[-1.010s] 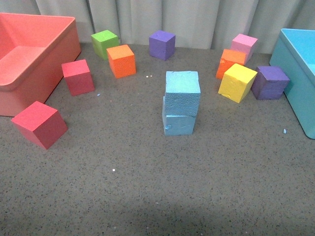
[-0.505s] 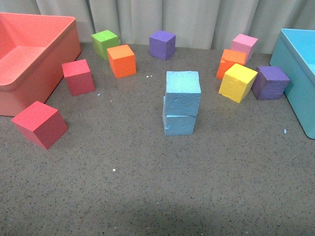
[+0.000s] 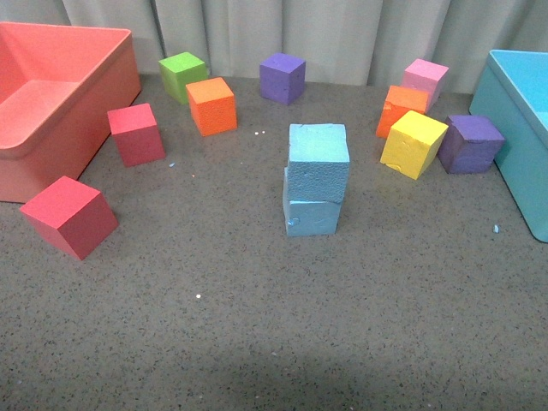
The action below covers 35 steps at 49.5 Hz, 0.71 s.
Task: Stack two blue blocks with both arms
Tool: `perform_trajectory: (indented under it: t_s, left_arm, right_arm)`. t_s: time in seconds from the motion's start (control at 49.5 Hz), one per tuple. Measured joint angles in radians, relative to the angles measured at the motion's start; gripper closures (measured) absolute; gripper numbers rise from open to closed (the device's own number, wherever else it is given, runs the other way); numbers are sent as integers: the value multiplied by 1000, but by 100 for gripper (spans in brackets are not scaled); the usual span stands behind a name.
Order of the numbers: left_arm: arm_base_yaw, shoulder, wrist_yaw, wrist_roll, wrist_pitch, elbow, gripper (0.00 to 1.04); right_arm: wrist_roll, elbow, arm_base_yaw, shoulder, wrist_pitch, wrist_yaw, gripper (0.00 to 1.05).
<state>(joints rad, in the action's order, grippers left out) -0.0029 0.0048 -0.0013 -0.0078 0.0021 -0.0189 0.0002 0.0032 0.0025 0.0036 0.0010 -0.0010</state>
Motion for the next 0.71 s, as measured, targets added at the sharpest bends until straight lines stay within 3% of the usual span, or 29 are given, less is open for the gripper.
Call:
perform_trajectory:
  t_s: [0.162, 0.707]
  left_arm:
    - [0, 0, 0, 0, 0, 0, 5]
    - [0, 0, 0, 3, 0, 0, 7]
  right_arm:
    - [0, 0, 0, 0, 0, 0, 9]
    - [0, 0, 0, 0, 0, 0, 9]
